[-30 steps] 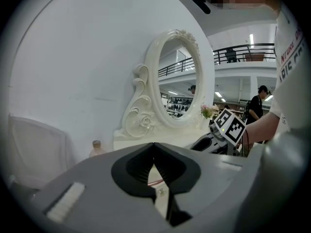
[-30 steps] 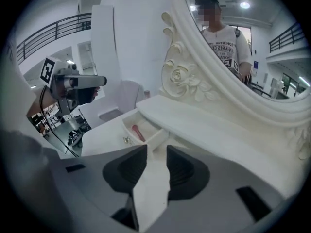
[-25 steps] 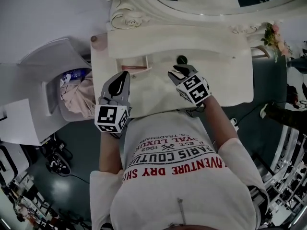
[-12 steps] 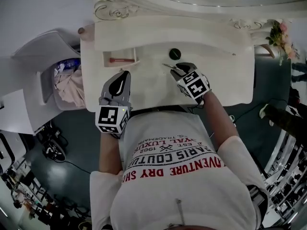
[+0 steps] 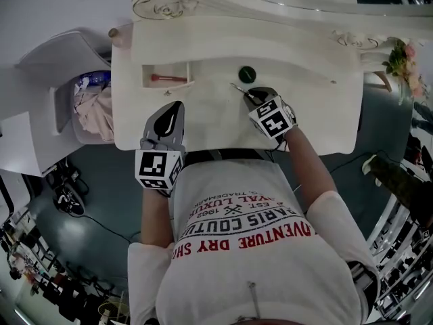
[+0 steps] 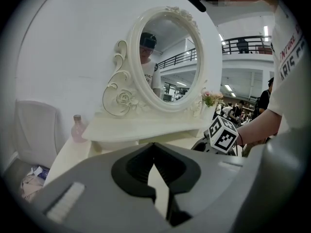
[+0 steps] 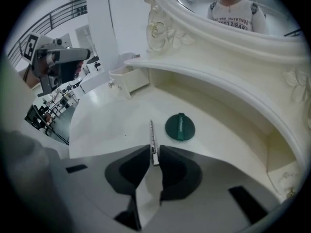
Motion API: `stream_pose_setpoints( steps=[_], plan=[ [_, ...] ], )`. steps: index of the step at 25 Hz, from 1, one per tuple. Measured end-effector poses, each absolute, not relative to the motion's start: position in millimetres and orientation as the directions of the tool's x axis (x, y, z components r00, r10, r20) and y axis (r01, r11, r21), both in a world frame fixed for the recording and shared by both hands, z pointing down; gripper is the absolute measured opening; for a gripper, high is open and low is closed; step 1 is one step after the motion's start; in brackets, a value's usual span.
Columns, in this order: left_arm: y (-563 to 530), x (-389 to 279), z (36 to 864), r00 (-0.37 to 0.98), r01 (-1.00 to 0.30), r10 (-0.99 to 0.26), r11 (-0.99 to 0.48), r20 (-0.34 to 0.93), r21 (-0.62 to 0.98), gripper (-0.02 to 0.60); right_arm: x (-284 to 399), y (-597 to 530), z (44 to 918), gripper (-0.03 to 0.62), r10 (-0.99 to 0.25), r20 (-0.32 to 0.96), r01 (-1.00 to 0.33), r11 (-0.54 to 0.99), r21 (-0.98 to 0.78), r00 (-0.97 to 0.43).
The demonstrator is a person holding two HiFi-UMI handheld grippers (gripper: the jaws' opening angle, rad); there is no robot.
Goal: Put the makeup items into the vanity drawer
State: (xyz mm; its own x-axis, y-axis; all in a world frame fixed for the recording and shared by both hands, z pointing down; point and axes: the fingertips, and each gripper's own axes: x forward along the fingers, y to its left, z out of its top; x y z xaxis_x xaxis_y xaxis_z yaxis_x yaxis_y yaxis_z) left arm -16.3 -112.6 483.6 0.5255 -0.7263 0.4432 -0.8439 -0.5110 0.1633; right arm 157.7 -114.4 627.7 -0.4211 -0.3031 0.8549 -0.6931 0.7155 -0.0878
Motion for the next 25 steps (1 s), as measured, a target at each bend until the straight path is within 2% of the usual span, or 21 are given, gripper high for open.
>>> stream_pose_setpoints(
  steps=[6, 12, 25],
  plan=[
    [-113, -19, 477, 0.521, -0.848, -0.74, -0.506, 0.425, 0.158, 0.011, 157, -115, 621, 0.049, -0.316, 0.859, -0.665, 0.746, -0.037, -0.402],
    [-116, -32, 459, 0.514, -0.853, -0.765, -0.501, 0.387, 0.143, 0.011, 137, -121, 590, 0.049, -0.354, 0.82, -0.677, 0.734, -0.054, -0.45],
    [-135, -103, 425, 0.513, -0.853, -0.791, -0.513, 0.334, 0.096, 0.011, 43, -159, 519, 0.049, -0.429, 0.748, -0.67, 0.742, -0.027, -0.506]
  ],
)
